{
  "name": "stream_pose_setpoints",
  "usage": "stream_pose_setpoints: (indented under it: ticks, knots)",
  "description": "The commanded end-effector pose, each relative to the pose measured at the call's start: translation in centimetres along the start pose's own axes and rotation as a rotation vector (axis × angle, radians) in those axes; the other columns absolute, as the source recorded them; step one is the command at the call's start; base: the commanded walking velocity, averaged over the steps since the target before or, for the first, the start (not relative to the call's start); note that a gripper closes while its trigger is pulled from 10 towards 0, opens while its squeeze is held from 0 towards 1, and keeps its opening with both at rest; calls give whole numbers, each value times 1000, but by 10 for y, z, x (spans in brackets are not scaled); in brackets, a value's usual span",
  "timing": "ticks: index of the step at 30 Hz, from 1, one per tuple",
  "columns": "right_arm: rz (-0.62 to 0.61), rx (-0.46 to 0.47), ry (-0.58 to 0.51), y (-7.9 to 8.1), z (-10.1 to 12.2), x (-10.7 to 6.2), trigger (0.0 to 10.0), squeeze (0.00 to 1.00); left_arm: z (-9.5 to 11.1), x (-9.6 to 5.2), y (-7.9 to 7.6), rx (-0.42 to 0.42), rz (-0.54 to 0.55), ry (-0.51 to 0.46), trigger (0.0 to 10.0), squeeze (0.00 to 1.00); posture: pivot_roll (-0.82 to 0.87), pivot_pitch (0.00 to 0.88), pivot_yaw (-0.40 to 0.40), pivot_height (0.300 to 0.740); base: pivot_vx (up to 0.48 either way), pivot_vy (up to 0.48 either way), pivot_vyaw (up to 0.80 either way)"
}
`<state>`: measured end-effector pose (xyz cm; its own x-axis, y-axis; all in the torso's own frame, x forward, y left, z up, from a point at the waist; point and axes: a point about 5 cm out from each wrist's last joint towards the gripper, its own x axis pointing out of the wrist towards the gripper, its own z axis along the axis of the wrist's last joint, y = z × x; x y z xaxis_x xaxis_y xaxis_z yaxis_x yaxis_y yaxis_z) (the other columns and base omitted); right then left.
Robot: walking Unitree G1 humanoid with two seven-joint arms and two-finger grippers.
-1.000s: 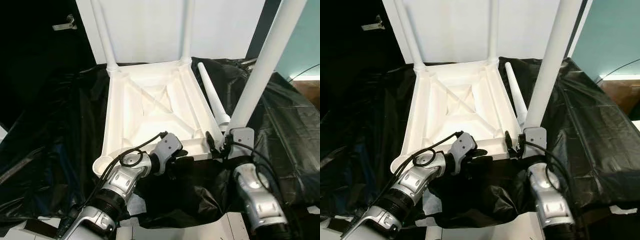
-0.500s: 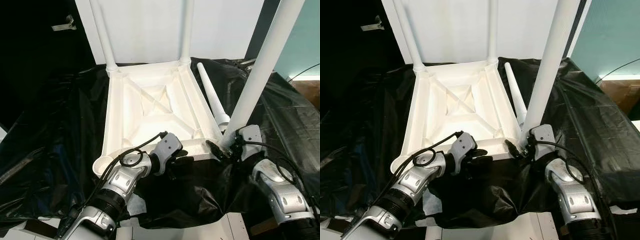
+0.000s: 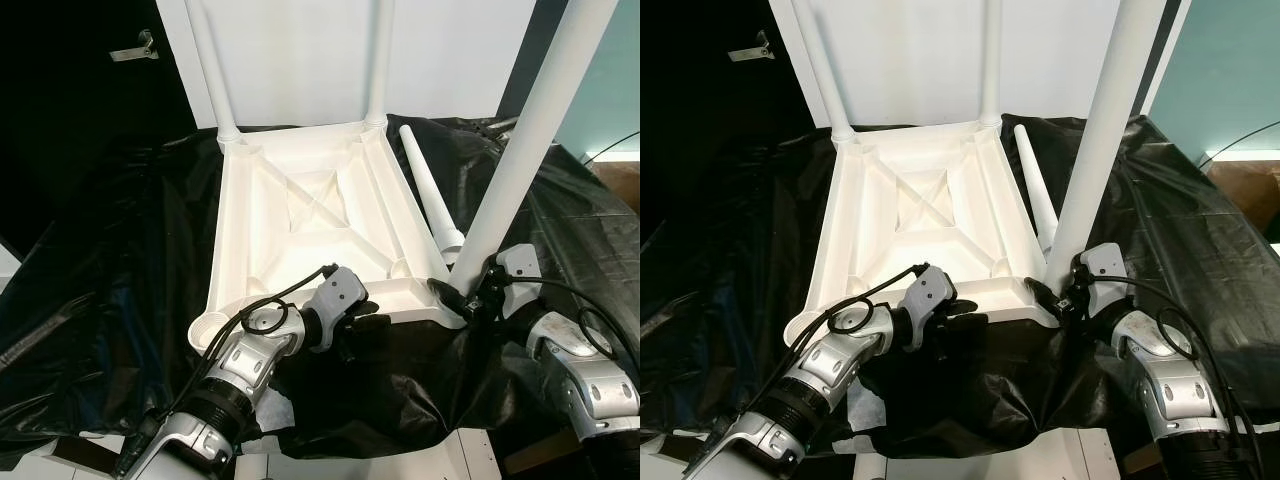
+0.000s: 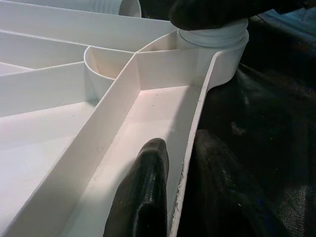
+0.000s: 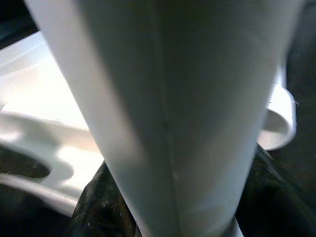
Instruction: Building children table
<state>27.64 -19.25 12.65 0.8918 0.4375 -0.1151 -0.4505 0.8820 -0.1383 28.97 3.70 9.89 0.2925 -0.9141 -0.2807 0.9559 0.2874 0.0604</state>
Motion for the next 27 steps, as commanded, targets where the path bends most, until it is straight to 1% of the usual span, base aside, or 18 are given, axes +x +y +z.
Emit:
stream_pose_setpoints:
  ticks: [1,2,4,5,6,7,9,11,12,13,15,16,18,22,23,24,25,27]
  knots:
    - [-19,3,12,14,-6,4,0,0,-15,5,-14,-41,-118,59,10000,0,-89,2,13,740,0,0,0]
    - [-19,3,12,14,-6,4,0,0,-15,5,-14,-41,-118,59,10000,0,-89,2,13,740,0,0,0]
    - [-245,77,-68,16,-7,1,0,0,-15,5,-13,-40,-114,59,10000,0,-82,3,9,740,0,0,0]
    - [-245,77,-68,16,-7,1,0,0,-15,5,-13,-40,-114,59,10000,0,-82,3,9,740,0,0,0]
    - [-313,96,-79,22,-11,-1,0,0,-15,5,-13,-40,-112,59,10000,0,-79,2,8,740,0,0,0]
    - [-313,96,-79,22,-11,-1,0,0,-15,5,-13,-40,-112,59,10000,0,-79,2,8,740,0,0,0]
    - [-390,108,-76,31,-15,-3,0,0,-16,4,-13,-40,-110,61,10000,0,-76,1,9,740,0,0,0]
    - [-390,108,-76,31,-15,-3,0,0,-16,4,-13,-40,-110,61,10000,0,-76,1,9,740,0,0,0]
    - [-426,113,-76,32,-16,-3,0,0,-17,3,-13,-39,-110,64,10000,0,-72,0,7,740,0,0,0]
    - [-493,111,-80,29,-16,-4,0,0,-18,2,-12,-39,-108,67,10000,0,-72,0,7,740,0,0,0]
    - [-694,103,-72,19,-17,-6,0,0,-19,1,-12,-37,-105,72,10000,0,-66,0,4,740,0,0,0]
    - [-694,103,-72,19,-17,-6,0,0,-19,1,-12,-37,-105,72,10000,0,-66,0,4,740,0,0,0]
    - [-785,105,-62,17,-17,-7,0,0,-19,1,-12,-36,-106,74,10000,0,-66,0,4,740,0,0,0]
    - [-750,136,-64,26,-18,1,0,0,-18,3,-13,-36,-110,69,10000,0,-62,0,3,740,0,0,0]
    - [-741,132,-66,28,-18,2,2078,0,-18,3,-13,-36,-112,69,10000,0,-62,0,3,740,0,0,0]
    - [-741,132,-66,28,-18,2,2078,0,-18,3,-13,-36,-112,69,10000,0,-62,0,3,740,0,0,0]
    - [-734,119,-60,29,-19,1,10000,0,-18,3,-13,-35,-112,68,10000,0,-62,0,1,740,0,0,0]
    - [-727,88,-38,28,-22,1,10000,0,-17,2,-13,-34,-108,67,10000,0,-61,0,-1,740,0,0,0]
